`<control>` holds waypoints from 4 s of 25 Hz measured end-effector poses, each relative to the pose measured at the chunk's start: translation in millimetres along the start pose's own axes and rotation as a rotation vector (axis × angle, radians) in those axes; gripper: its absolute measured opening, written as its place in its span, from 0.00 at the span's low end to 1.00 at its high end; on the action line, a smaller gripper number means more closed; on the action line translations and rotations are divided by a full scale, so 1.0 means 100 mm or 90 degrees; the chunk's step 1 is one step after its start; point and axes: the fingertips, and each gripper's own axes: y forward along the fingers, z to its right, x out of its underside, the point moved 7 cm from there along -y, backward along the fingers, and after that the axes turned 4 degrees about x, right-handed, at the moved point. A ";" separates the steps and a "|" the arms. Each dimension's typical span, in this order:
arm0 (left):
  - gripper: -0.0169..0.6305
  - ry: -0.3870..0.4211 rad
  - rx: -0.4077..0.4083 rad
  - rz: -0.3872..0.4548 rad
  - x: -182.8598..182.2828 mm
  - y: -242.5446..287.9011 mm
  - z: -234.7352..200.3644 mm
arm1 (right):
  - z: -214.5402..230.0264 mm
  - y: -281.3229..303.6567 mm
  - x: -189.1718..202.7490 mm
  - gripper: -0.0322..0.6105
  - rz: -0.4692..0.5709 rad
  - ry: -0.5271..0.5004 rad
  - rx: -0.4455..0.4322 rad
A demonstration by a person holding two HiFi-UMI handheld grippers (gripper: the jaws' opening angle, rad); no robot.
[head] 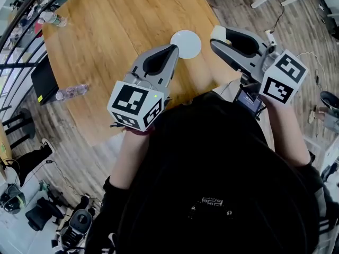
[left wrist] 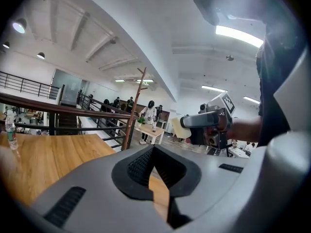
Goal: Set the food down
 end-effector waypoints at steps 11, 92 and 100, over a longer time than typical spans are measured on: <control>0.03 -0.007 -0.035 -0.005 -0.11 0.13 0.00 | 0.15 0.02 -0.13 0.32 -0.035 -0.008 -0.029; 0.03 -0.185 -0.205 -0.054 0.67 -0.07 -0.35 | 1.11 1.55 1.13 0.32 -0.264 -0.024 -0.087; 0.03 -0.201 -0.229 -0.058 0.74 -0.12 -0.35 | 1.19 1.65 1.32 0.32 -0.295 -0.023 -0.096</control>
